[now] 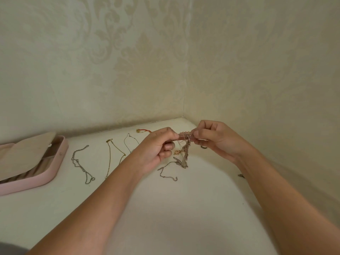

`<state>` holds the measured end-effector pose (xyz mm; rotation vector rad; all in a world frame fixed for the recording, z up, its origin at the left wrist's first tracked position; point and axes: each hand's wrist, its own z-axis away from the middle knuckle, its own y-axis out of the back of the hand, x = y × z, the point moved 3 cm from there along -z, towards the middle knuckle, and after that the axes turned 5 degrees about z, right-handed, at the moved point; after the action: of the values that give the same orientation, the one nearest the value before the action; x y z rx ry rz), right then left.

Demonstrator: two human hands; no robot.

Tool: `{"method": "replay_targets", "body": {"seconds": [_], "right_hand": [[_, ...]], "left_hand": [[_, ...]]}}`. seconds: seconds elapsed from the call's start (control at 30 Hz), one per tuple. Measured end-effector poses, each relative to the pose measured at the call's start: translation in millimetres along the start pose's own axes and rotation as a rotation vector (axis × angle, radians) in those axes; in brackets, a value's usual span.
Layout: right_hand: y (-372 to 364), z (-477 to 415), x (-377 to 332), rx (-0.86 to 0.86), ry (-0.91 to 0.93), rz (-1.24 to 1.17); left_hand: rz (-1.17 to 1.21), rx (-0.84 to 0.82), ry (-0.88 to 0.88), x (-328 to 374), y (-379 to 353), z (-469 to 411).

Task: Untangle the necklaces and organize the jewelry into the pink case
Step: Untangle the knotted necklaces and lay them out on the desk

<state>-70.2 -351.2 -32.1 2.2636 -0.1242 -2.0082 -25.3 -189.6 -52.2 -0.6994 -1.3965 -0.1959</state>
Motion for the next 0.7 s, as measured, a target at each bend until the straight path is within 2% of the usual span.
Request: {"method": "replay_targets", "body": {"seconds": [0.13, 0.4, 0.57, 0.7], "right_hand": [[-2.5, -1.2, 0.3, 0.038, 0.054, 0.041], [-5.4, 0.0, 2.1, 0.077, 0.103, 0.492], [-5.4, 1.3, -4.0, 0.097, 0.106, 0.369], [-8.3, 3.4, -5.3, 0.035, 0.08, 0.285]], "left_hand": [[0.02, -0.015, 0.004, -1.5, -3.5, -0.1], [-0.085, 0.019, -0.024, -4.0, -0.1, -2.2], [-0.157, 0.033, -0.021, -5.9, 3.2, -2.4], [-0.234, -0.015, -0.058, -4.9, 1.3, -0.5]]}}
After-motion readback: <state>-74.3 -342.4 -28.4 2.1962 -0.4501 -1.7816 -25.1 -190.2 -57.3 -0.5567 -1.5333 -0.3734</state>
